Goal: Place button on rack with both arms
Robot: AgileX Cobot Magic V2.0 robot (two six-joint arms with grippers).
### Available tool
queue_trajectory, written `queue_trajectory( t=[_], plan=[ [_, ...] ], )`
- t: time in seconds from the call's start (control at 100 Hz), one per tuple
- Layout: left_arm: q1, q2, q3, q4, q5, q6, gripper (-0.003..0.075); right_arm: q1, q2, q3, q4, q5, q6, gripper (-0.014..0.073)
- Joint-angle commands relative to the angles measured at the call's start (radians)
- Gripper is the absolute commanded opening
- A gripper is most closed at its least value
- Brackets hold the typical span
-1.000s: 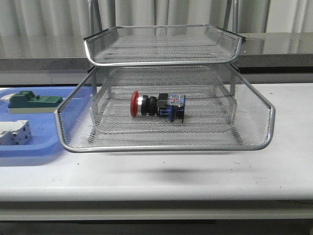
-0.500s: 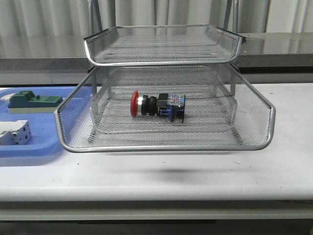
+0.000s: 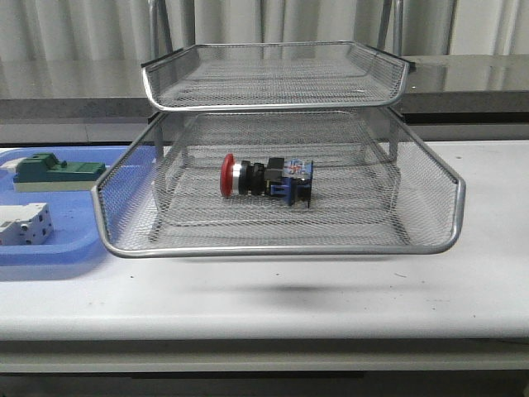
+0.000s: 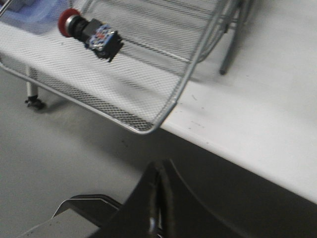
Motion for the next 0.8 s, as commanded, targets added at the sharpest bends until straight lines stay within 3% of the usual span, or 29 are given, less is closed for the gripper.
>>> queue_trajectory(
  t=[0.0,0.29,0.58,0.79],
  plan=[
    [0.002,0.006,-0.030,-0.007,-0.085,-0.014,-0.0020,0.007,0.076,-0.030,0.134,-0.046,-0.168,-0.0069],
    [0.002,0.006,-0.030,-0.007,-0.085,-0.014,-0.0020,0.190,0.272,-0.030,0.181,-0.082,-0.403,-0.0069],
    [0.002,0.006,-0.030,-0.007,-0.085,-0.014,-0.0020,0.394,0.441,-0.030,0.169,-0.241,-0.424,-0.0069],
    [0.002,0.006,-0.030,-0.007,-0.085,-0.014,-0.0020,0.504,0.530,-0.030,0.092,-0.326,-0.424,-0.0069]
  ],
)
